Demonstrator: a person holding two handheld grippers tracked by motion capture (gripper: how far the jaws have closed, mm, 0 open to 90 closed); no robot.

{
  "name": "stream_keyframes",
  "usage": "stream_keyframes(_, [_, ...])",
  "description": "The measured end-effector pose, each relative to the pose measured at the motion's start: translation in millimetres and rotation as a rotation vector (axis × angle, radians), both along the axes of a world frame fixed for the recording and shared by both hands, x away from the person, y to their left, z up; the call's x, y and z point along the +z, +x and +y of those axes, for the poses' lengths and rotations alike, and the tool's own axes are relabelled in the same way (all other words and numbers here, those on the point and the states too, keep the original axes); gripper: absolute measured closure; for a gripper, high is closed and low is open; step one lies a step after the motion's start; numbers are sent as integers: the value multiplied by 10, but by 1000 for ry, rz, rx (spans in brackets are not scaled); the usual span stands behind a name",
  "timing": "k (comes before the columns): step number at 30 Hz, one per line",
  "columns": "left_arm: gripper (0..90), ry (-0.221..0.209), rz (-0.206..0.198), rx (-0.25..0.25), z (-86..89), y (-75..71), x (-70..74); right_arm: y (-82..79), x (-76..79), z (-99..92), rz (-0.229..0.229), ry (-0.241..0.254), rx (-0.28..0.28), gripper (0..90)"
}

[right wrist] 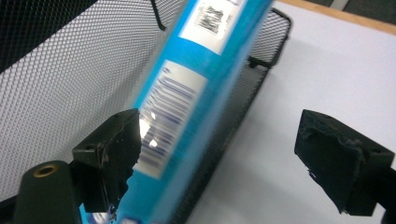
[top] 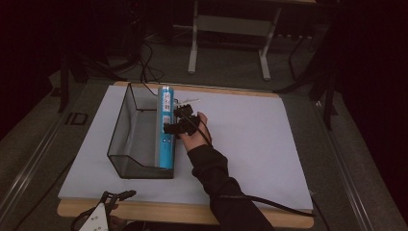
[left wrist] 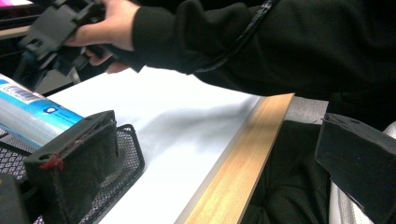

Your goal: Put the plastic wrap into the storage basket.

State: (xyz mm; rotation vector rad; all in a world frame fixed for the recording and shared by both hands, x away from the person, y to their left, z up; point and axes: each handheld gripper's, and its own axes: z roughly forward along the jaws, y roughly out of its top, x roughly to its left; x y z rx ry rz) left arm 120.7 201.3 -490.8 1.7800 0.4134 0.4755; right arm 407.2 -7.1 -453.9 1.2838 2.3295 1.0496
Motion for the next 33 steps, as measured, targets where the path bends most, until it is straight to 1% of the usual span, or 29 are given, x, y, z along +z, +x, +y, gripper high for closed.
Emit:
stream_keyframes(4, [3,1,1,2,-3,2,-3,-42,39,-169,-15,4,4,147])
stream_keyframes(8, [3,2,1,4,-4,2,-4,-102,92,-315,-48,8,15,148])
stream_keyframes(9, [3,2,1,4,-4,2,-4,-102,92,-315,-48,8,15,148])
stream_keyframes(14, [3,5,2,5,-5,4,-6,-212,163,-507,-97,9,25,147])
stream_keyframes(17, [3,5,0,6,-6,5,-6,-259,171,-600,-101,15,27,147])
stream_keyframes(22, [3,6,3,7,-7,6,-8,-323,124,-767,-117,19,26,147])
stream_keyframes(24, [3,6,3,7,-9,7,-8,-346,88,-833,-115,22,22,146])
stream_keyframes(26, [3,6,3,7,-9,8,-9,-367,44,-896,-114,12,23,146])
stream_keyframes(27, [3,6,3,7,-9,8,-9,-367,44,-896,-114,12,23,146])
stream_keyframes(28, [3,10,4,8,-9,10,-9,-375,21,-928,-117,7,25,147])
stream_keyframes(29, [3,10,4,8,-10,10,-10,-393,-13,-988,-106,8,22,143])
stream_keyframes(33, [3,10,4,8,-10,11,-10,-446,-73,-1106,-106,6,23,140])
